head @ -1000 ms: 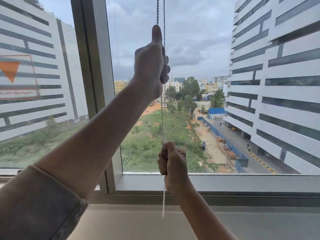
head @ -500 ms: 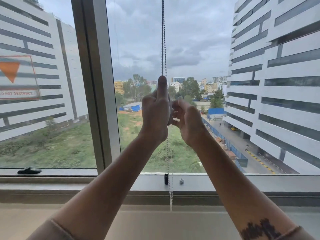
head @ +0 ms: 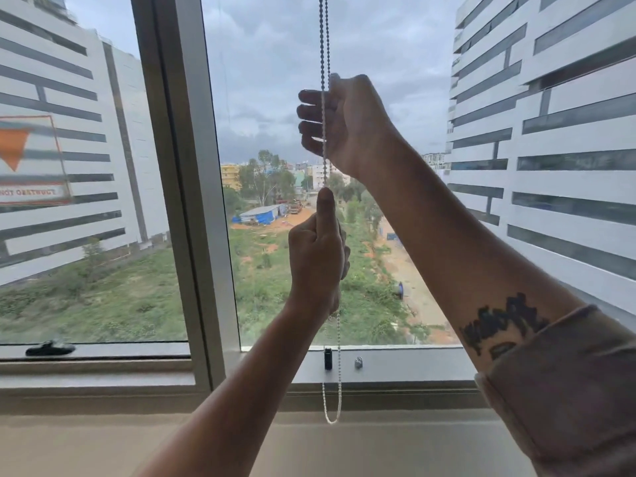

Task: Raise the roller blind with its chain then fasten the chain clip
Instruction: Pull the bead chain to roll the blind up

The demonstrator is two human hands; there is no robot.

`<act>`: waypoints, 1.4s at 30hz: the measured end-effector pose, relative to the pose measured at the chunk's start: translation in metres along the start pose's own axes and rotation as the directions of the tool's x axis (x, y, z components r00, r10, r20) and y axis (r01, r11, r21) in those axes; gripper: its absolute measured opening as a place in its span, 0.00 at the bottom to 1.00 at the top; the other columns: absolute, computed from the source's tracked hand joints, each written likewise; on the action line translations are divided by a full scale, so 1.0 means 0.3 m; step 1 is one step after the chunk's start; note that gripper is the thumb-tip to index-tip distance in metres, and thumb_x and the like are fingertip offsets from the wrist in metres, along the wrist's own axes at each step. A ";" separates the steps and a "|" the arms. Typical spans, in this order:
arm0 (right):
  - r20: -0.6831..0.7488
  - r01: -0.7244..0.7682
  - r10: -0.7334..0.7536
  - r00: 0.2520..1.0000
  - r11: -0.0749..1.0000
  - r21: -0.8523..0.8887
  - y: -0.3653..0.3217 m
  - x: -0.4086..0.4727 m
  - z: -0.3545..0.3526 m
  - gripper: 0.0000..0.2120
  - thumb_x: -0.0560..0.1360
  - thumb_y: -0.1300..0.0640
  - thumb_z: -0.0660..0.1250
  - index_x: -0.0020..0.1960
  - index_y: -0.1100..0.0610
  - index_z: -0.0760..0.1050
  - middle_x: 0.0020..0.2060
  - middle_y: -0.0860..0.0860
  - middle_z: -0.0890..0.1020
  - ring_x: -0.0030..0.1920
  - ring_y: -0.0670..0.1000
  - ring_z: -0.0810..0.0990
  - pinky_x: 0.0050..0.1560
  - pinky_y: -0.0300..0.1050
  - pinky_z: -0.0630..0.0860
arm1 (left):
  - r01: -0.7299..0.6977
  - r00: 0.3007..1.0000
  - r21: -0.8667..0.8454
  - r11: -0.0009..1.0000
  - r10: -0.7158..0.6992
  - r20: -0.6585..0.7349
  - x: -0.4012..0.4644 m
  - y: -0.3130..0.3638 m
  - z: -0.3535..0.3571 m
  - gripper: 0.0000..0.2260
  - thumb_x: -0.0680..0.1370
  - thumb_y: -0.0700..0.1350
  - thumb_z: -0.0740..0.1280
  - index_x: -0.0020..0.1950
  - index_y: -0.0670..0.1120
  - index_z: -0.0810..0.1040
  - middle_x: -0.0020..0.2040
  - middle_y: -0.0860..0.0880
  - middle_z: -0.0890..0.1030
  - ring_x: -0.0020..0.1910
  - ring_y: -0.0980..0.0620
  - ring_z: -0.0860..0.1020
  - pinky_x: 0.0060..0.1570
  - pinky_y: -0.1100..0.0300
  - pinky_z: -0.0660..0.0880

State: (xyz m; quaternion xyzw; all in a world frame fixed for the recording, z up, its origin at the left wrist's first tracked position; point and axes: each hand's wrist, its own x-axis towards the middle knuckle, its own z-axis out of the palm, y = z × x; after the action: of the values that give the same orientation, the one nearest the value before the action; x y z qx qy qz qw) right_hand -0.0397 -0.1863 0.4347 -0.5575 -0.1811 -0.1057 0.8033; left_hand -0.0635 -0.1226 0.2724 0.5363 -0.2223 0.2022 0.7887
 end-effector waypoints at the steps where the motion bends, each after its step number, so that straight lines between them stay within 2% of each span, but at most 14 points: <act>1: 0.025 0.001 -0.001 1.000 0.999 0.034 -0.013 0.002 0.012 0.20 0.87 0.50 0.53 0.55 0.63 0.78 0.34 0.55 0.77 0.28 0.53 0.72 0.32 0.41 0.69 | 0.004 1.000 -0.004 1.000 -0.004 0.002 0.001 -0.001 -0.001 0.28 0.90 0.54 0.60 0.30 0.53 0.61 0.23 0.52 0.58 0.16 0.58 0.57 0.22 0.67 0.54; 3: 0.071 0.017 -0.023 0.997 0.996 0.085 -0.028 0.004 0.028 0.21 0.87 0.51 0.52 0.51 0.63 0.77 0.31 0.52 0.71 0.26 0.50 0.62 0.29 0.41 0.59 | 0.011 1.000 -0.014 1.000 -0.011 0.005 0.003 -0.004 -0.003 0.28 0.90 0.54 0.60 0.29 0.53 0.61 0.22 0.54 0.59 0.15 0.58 0.56 0.22 0.68 0.54; 5: 0.085 0.053 -0.063 0.994 0.992 0.116 -0.028 0.003 0.039 0.20 0.87 0.52 0.53 0.47 0.61 0.77 0.29 0.50 0.67 0.26 0.49 0.56 0.29 0.41 0.53 | 0.014 1.000 -0.018 1.000 -0.013 0.003 0.009 -0.007 -0.007 0.28 0.90 0.54 0.61 0.29 0.53 0.60 0.22 0.55 0.59 0.15 0.58 0.57 0.22 0.68 0.54; 9: 0.033 0.139 -0.147 0.989 0.974 0.178 -0.001 -0.006 0.048 0.17 0.88 0.56 0.58 0.42 0.57 0.75 0.24 0.46 0.60 0.23 0.47 0.54 0.24 0.39 0.54 | 0.011 1.000 -0.011 1.000 -0.011 -0.005 0.014 -0.016 -0.009 0.28 0.89 0.55 0.61 0.30 0.54 0.60 0.22 0.55 0.59 0.15 0.58 0.57 0.22 0.68 0.54; 13: 0.046 0.194 -0.214 0.976 0.944 0.267 0.012 -0.012 0.041 0.20 0.89 0.55 0.59 0.39 0.56 0.73 0.21 0.44 0.59 0.20 0.45 0.54 0.20 0.36 0.55 | -0.004 1.000 -0.011 1.000 0.004 0.020 0.006 -0.023 -0.007 0.28 0.89 0.55 0.61 0.29 0.54 0.61 0.22 0.55 0.59 0.15 0.58 0.58 0.21 0.68 0.55; 17: 0.060 0.187 -0.206 0.977 0.953 0.237 0.016 -0.018 0.039 0.19 0.89 0.54 0.59 0.40 0.56 0.73 0.22 0.45 0.59 0.21 0.46 0.54 0.22 0.38 0.56 | 0.010 0.999 0.039 0.999 -0.012 0.036 0.010 -0.015 -0.011 0.28 0.89 0.56 0.61 0.30 0.54 0.61 0.24 0.52 0.59 0.17 0.56 0.57 0.24 0.62 0.51; 20: 0.085 0.179 -0.201 0.976 0.960 0.217 0.023 -0.025 0.001 0.19 0.90 0.53 0.58 0.41 0.57 0.73 0.22 0.46 0.59 0.22 0.47 0.55 0.24 0.41 0.55 | 0.040 0.995 0.069 0.997 -0.046 0.094 0.019 -0.006 -0.027 0.27 0.89 0.57 0.60 0.31 0.52 0.64 0.27 0.49 0.61 0.20 0.54 0.58 0.23 0.59 0.53; 25: 0.118 0.165 -0.177 0.977 0.981 0.104 0.106 -0.079 -0.098 0.18 0.90 0.56 0.57 0.43 0.59 0.73 0.26 0.48 0.61 0.25 0.49 0.57 0.28 0.43 0.58 | 0.108 0.971 0.071 0.992 -0.121 0.208 0.008 -0.037 -0.047 0.26 0.90 0.56 0.57 0.33 0.52 0.66 0.26 0.54 0.61 0.21 0.55 0.57 0.24 0.65 0.59; 28: 0.117 0.151 -0.148 0.982 0.989 -0.012 0.176 -0.140 -0.180 0.17 0.90 0.57 0.58 0.43 0.59 0.75 0.27 0.48 0.67 0.28 0.49 0.62 0.32 0.45 0.62 | 0.156 0.952 0.111 0.981 -0.180 0.248 -0.028 -0.089 -0.062 0.22 0.90 0.55 0.57 0.39 0.47 0.71 0.27 0.54 0.61 0.23 0.55 0.60 0.27 0.61 0.59; 31: 0.049 0.177 -0.170 0.984 0.961 -0.215 0.253 -0.206 -0.243 0.17 0.88 0.56 0.61 0.42 0.56 0.78 0.30 0.47 0.75 0.32 0.47 0.72 0.38 0.44 0.68 | 0.131 0.948 0.206 0.970 -0.183 0.260 -0.065 -0.146 -0.084 0.20 0.91 0.52 0.57 0.45 0.42 0.76 0.26 0.53 0.68 0.23 0.53 0.68 0.29 0.58 0.69; 35: 0.027 0.188 -0.197 0.980 0.873 -0.449 0.368 -0.290 -0.321 0.15 0.87 0.56 0.64 0.42 0.54 0.80 0.34 0.45 0.79 0.35 0.46 0.74 0.40 0.42 0.71 | 0.116 0.937 0.321 0.940 -0.210 0.278 -0.121 -0.224 -0.115 0.18 0.91 0.50 0.58 0.51 0.43 0.82 0.31 0.46 0.80 0.29 0.50 0.81 0.36 0.56 0.81; 37: 0.040 0.177 -0.181 0.983 0.846 -0.503 0.438 -0.323 -0.363 0.13 0.86 0.56 0.66 0.44 0.56 0.81 0.34 0.49 0.78 0.34 0.50 0.71 0.37 0.43 0.70 | 0.101 0.938 0.388 0.916 -0.218 0.270 -0.146 -0.270 -0.131 0.17 0.91 0.48 0.58 0.52 0.43 0.83 0.35 0.41 0.84 0.35 0.47 0.85 0.44 0.48 0.85; 40: 0.063 0.189 -0.187 0.980 0.798 -0.572 0.547 -0.352 -0.430 0.13 0.85 0.57 0.68 0.42 0.56 0.83 0.31 0.44 0.80 0.31 0.41 0.74 0.34 0.34 0.72 | 0.119 0.944 0.473 0.873 -0.247 0.218 -0.176 -0.338 -0.163 0.15 0.90 0.45 0.61 0.51 0.39 0.82 0.39 0.35 0.85 0.42 0.44 0.86 0.54 0.37 0.84; 42: 0.070 0.186 -0.181 0.981 0.770 -0.610 0.615 -0.358 -0.480 0.12 0.84 0.58 0.69 0.43 0.58 0.84 0.34 0.45 0.82 0.31 0.37 0.76 0.35 0.31 0.72 | 0.171 0.948 0.505 0.846 -0.281 0.150 -0.193 -0.385 -0.193 0.12 0.89 0.45 0.64 0.53 0.39 0.83 0.42 0.36 0.87 0.44 0.40 0.88 0.56 0.38 0.86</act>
State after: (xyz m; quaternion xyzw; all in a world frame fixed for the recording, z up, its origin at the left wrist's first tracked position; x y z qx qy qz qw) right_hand -0.0442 -0.2587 0.1876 -0.7678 -0.1936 -0.2347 0.5639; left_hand -0.0387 -0.1126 0.1332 0.7582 -0.1844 0.0965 0.6179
